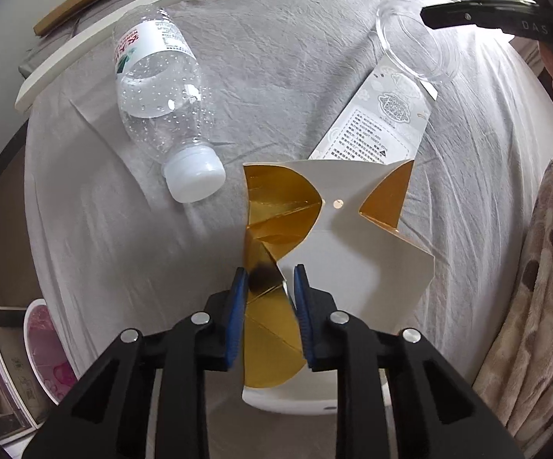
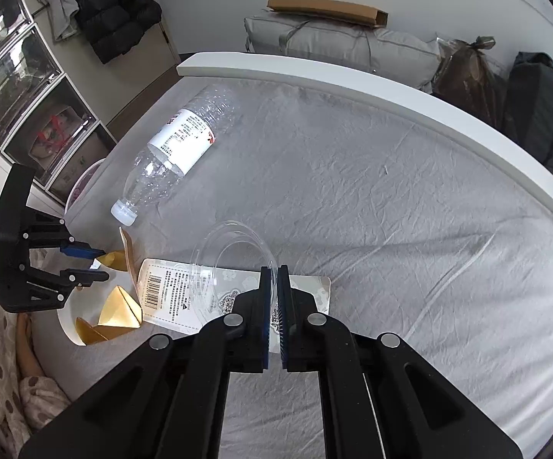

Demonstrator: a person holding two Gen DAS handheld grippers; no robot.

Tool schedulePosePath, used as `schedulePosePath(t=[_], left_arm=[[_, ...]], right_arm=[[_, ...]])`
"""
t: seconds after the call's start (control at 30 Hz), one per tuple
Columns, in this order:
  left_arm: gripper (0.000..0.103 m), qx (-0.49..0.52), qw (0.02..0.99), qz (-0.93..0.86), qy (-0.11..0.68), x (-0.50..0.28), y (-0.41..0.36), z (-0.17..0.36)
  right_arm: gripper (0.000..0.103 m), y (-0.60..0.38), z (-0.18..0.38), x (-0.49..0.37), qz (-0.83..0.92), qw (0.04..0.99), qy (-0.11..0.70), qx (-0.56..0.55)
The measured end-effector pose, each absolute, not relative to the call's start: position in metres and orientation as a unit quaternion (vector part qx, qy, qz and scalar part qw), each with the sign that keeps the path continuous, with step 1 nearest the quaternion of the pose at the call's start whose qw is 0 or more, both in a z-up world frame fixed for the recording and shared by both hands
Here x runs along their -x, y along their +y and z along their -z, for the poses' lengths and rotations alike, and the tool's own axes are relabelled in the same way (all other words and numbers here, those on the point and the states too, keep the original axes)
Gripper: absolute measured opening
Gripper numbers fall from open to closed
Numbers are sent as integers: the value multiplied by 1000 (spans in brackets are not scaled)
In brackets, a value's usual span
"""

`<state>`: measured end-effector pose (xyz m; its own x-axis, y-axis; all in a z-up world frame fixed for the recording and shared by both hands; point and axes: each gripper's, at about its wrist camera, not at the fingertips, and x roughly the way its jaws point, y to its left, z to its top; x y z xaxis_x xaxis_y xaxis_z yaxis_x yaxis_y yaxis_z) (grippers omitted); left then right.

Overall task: Collect trash
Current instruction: 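Carry the lid and gold-lined box to the bin and open both tools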

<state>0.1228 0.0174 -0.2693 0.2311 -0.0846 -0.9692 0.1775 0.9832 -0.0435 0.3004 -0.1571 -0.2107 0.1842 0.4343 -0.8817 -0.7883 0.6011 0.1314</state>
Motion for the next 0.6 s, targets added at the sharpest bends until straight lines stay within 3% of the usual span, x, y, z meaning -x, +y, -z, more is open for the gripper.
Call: schedulePosePath(t=[0.13, 0.6], left_arm=[[6, -22, 784, 94, 613, -124, 23, 257], [5, -42, 832, 69, 549, -95, 43, 191]], right_arm=[[3, -160, 210, -298, -415, 745, 489, 182], [3, -181, 182, -288, -437, 731, 480, 211]])
